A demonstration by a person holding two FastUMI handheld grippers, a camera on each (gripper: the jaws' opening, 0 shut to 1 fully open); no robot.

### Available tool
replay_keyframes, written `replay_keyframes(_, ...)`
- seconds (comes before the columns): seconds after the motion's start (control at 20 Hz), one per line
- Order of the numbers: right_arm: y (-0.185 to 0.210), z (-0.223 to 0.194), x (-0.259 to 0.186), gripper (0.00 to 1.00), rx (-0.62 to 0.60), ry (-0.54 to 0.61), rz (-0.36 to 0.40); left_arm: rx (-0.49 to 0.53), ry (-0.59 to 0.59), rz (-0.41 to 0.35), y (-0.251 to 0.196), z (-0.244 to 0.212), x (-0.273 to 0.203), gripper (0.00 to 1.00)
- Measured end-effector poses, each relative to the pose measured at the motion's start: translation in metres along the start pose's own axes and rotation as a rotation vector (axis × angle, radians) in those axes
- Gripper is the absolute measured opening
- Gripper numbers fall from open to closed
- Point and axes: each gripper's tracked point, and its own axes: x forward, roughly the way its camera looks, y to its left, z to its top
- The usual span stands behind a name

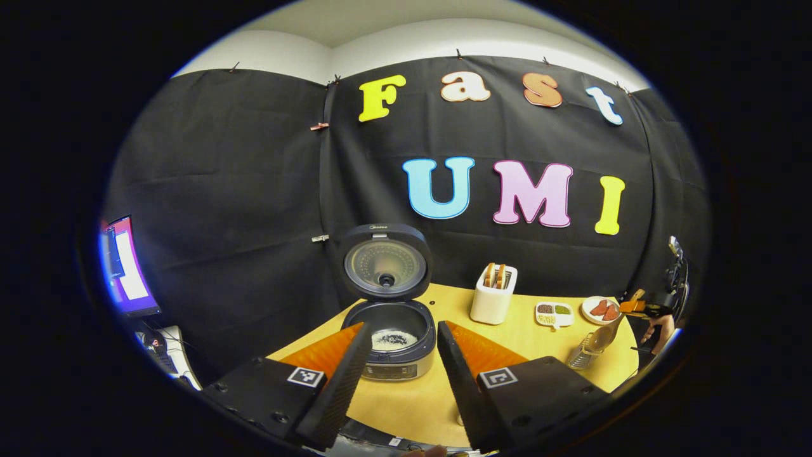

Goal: Close the left gripper, press the button to open the rice cooker; take a wooden spoon from the chopstick holder with the right hand, scoop a spoonful of rice and pour it into the rice cooker, then put the wooden spoon back into the chopstick holder.

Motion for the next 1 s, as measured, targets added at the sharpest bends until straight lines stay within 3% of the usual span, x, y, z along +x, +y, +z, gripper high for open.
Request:
replay_keyframes(0.25, -0.006, -0.026, 0.016, 0.14, 0.0, 0.042, -0.012, 0.055, 0.001, -0.009, -0.015, 0.006, 0.001, 0.73)
replay_keyframes(0.3, -0.006, -0.032, 0.017, 0.1, -0.009, 0.052, -0.015, 0.058, 0.004, -0.013, -0.017, 0.006, 0.002, 0.73)
replay_keyframes(0.4, -0.009, -0.041, 0.018, 0.1, -0.018, 0.066, -0.022, 0.059, 0.004, -0.017, -0.02, 0.007, 0.003, 0.73)
replay_keyframes(0.5, -0.012, -0.048, 0.019, 0.14, -0.011, 0.08, -0.023, 0.058, 0.006, -0.023, -0.025, 0.006, 0.004, 0.71)
replay_keyframes(0.55, -0.015, -0.052, 0.02, 0.1, -0.006, 0.09, -0.021, 0.058, 0.007, -0.026, -0.027, 0.005, 0.005, 0.71)
replay_keyframes(0.6, -0.016, -0.051, 0.02, 0.15, 0.005, 0.078, -0.017, 0.061, 0.011, -0.029, -0.028, 0.004, 0.005, 0.71)
replay_keyframes(0.65, -0.02, -0.052, 0.022, 0.11, 0.016, 0.081, -0.026, 0.063, 0.013, -0.032, -0.03, 0.003, 0.005, 0.71)
replay_keyframes(0.75, -0.022, -0.051, 0.018, 0.16, 0.051, 0.09, -0.02, 0.063, 0.012, -0.037, -0.034, 0.003, 0.006, 0.71)
replay_keyframes(0.85, -0.02, -0.053, 0.016, 0.12, 0.071, 0.098, -0.006, 0.066, 0.006, -0.041, -0.036, 0.005, 0.006, 0.71)
replay_keyframes(0.9, -0.019, -0.053, 0.014, 0.13, 0.083, 0.103, 0.001, 0.068, 0.002, -0.043, -0.037, 0.008, 0.005, 0.71)
replay_keyframes(1.0, -0.018, -0.048, 0.009, 0.25, 0.117, 0.096, 0.022, 0.072, -0.005, -0.047, -0.038, 0.009, 0.004, 0.71)
